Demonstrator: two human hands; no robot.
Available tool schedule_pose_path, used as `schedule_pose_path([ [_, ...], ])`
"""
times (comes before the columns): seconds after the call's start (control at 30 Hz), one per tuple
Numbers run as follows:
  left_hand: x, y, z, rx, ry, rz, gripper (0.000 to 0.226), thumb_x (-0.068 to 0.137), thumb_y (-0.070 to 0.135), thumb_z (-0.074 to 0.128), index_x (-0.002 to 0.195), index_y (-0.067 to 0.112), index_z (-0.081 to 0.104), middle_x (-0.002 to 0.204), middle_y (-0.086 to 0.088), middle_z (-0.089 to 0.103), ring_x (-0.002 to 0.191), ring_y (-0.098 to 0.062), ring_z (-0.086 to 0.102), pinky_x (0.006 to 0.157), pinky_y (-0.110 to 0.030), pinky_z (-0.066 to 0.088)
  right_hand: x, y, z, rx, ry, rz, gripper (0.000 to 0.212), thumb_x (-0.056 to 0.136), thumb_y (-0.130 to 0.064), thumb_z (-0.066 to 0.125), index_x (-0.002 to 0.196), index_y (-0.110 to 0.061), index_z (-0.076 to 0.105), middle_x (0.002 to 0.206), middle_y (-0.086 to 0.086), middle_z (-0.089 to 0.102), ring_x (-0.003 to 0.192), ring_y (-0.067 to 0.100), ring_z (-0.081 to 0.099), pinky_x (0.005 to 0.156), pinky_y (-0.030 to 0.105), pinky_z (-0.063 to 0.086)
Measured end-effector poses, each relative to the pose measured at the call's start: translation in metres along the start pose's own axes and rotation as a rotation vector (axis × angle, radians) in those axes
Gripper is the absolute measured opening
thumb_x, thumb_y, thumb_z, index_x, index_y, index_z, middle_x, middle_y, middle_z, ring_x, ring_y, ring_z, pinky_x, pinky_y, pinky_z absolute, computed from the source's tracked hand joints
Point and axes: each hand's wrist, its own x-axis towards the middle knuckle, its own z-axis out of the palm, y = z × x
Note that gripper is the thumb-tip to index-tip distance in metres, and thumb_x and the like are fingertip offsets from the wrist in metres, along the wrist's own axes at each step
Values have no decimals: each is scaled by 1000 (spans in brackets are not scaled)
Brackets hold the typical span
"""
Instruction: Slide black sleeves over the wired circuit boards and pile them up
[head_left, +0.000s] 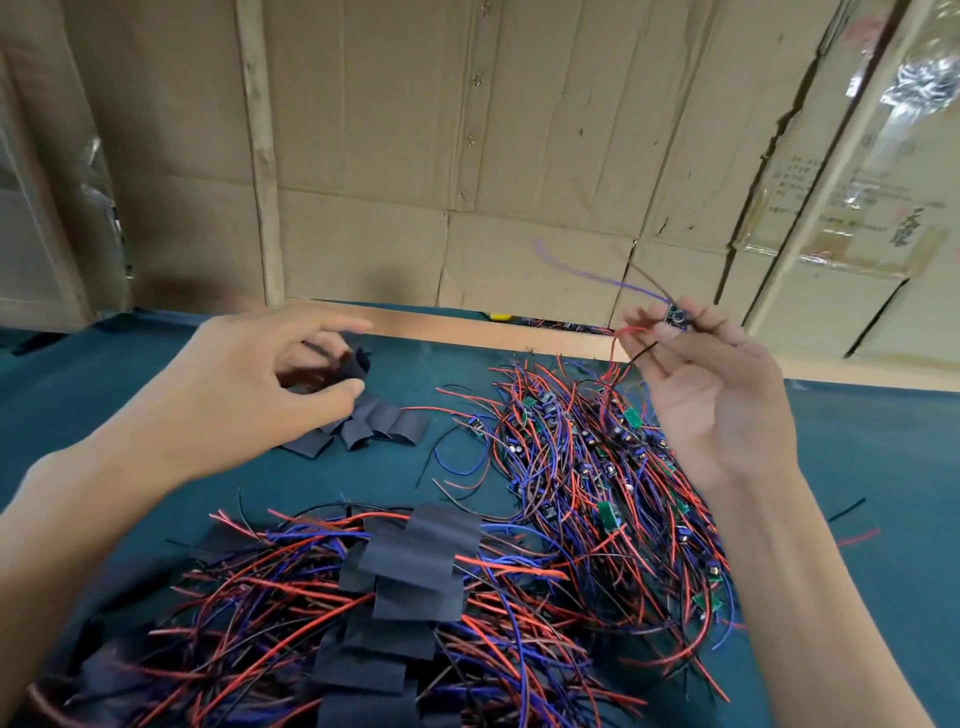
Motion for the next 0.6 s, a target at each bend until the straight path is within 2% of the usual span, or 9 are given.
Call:
schedule_pose_path([
  [0.1, -3, 16, 2, -80, 22, 51, 48, 75, 12, 80, 116, 36, 70, 99, 12, 71, 91, 5, 68, 89, -1, 43, -4, -4, 12, 143, -46, 48, 12, 88, 0, 58, 85, -9, 65, 85, 10, 69, 92, 28, 69, 100, 45, 51],
  [0.2, -7, 30, 4, -112, 9, 127, 47, 77, 19, 83, 118, 36, 69, 101, 13, 71, 92, 0, 69, 89, -3, 44, -10, -7, 28, 134, -30, 60, 21, 94, -15, 62, 76, -9, 71, 79, 9, 68, 83, 23, 70, 89, 41, 57],
  [0.3, -10, 40, 6, -110, 21, 194, 46, 76, 25, 75, 119, 39, 68, 103, 12, 70, 94, -5, 69, 88, -14, 52, -17, -10, 39, 56, -130, 71, 13, 90, -8, 57, 98, -3, 65, 78, 9, 68, 79, 21, 70, 80, 33, 58],
  [0.4, -11, 44, 8, -164, 12, 191, 45, 76, 25, 74, 118, 40, 68, 106, 12, 69, 100, -12, 68, 75, -32, 59, -22, -18, 39, -12, -284, 113, 37, 86, 1, 56, 122, 4, 59, 84, 10, 67, 76, 21, 67, 77, 33, 58],
  [0.47, -12, 45, 11, -184, -11, 186, 44, 76, 28, 74, 118, 39, 68, 106, 12, 68, 103, -15, 67, 70, -38, 60, -26, -22, 38, -124, -406, 153, 42, 80, 4, 59, 122, 4, 65, 89, 12, 69, 74, 20, 65, 79, 35, 58],
  [0.53, -13, 46, 13, -227, -64, 170, 42, 77, 36, 72, 118, 35, 69, 107, 13, 66, 106, -13, 66, 72, -38, 60, -31, -22, 38, -262, -501, 211, 37, 79, 5, 61, 115, 3, 71, 88, 13, 68, 73, 21, 62, 83, 37, 56],
  [0.6, -15, 48, 16, -248, -131, 181, 40, 78, 37, 71, 118, 32, 70, 109, 11, 66, 106, -12, 66, 75, -36, 60, -33, -18, 40, -335, -532, 286, 34, 80, 5, 56, 110, 6, 72, 82, 13, 63, 71, 19, 55, 79, 34, 54],
])
